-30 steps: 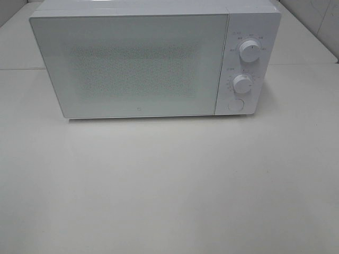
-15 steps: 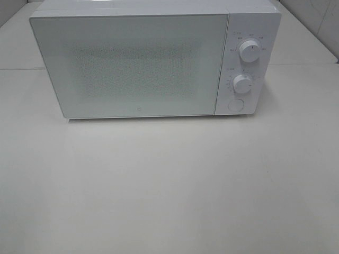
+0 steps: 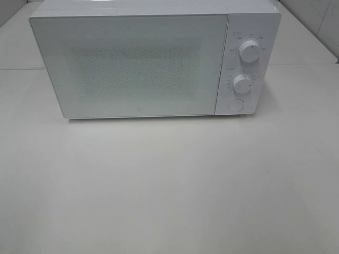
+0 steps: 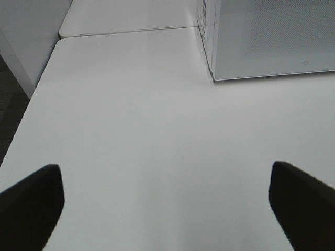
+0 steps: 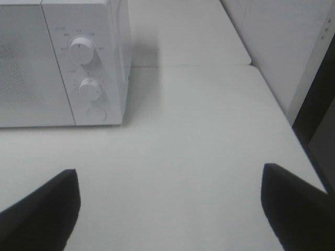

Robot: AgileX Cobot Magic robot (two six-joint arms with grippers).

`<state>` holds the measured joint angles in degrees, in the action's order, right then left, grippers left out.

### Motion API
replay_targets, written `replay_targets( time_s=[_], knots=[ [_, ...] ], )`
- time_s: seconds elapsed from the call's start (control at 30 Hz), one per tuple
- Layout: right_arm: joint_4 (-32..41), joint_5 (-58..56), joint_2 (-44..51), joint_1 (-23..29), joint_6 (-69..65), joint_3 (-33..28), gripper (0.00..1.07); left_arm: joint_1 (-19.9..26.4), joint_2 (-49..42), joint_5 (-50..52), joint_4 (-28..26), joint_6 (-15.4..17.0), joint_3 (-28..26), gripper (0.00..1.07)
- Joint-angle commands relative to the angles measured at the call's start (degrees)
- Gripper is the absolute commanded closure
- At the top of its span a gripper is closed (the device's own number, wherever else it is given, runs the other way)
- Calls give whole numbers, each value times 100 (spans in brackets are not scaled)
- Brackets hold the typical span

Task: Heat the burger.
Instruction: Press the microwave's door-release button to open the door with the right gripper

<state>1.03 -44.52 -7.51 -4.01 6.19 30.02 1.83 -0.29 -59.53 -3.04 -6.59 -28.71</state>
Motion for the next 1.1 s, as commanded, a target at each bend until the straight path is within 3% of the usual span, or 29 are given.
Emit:
replay_targets(
  time_s=[0.03, 0.07, 0.1, 0.17, 0.2, 0.27, 0.3, 0.33, 0.6, 0.67, 0.7, 0.77, 0.8, 0.83, 0.87, 0.9, 0.93, 1.1],
  knots=[
    [-103, 1404, -607, -23, 424, -132, 16, 17, -109, 40, -52, 40, 29, 7],
    [-69, 2286, -1026, -23, 647, -395, 16, 17, -109, 40, -52, 40, 29, 7],
    [-69, 2286, -1026, -23, 647, -395, 16, 17, -109, 40, -52, 40, 29, 7],
    [-63, 3701, -1713, -23, 756, -808, 16, 17, -109, 40, -52, 40, 29, 7],
    [-63, 3701, -1713, -23, 756, -808, 16, 17, -109, 40, -52, 40, 29, 7],
    [46, 5225, -2441, -23, 751, -1175, 16, 17, -109, 40, -52, 40, 29, 7],
    [46, 5225, -2441, -23, 751, -1175, 16, 17, -109, 40, -52, 40, 29, 7],
    [155, 5982, -2848, -23, 716, -1335, 16, 17, -109, 40, -52, 40, 29, 7],
    [258, 7489, -4286, -23, 579, -1461, 18, 17, -109, 40, -52, 40, 29, 7],
    [246, 7993, -4813, -23, 579, -1461, 29, 17, -109, 40, -52, 40, 29, 7],
    [246, 7993, -4813, -23, 579, -1461, 29, 17, -109, 40, -52, 40, 29, 7],
    [229, 8445, -5283, -23, 567, -1461, 54, 17, -109, 40, -52, 40, 29, 7],
    [229, 8445, -5283, -23, 567, -1461, 54, 17, -109, 40, -52, 40, 29, 7],
    [229, 8692, -5512, -23, 521, -1461, 77, 17, -109, 40, -52, 40, 29, 7],
    [229, 8772, -5626, -23, 493, -1461, 88, 17, -109, 40, -52, 40, 29, 7],
    [229, 8772, -5626, -23, 493, -1461, 88, 17, -109, 40, -52, 40, 29, 7],
    [229, 8961, -5781, -23, 493, -1530, 105, 17, -109, 40, -52, 40, 29, 7],
    [206, 9551, -5993, -23, 327, -1828, 107, 17, -109, 40, -52, 40, 29, 7]
  ],
)
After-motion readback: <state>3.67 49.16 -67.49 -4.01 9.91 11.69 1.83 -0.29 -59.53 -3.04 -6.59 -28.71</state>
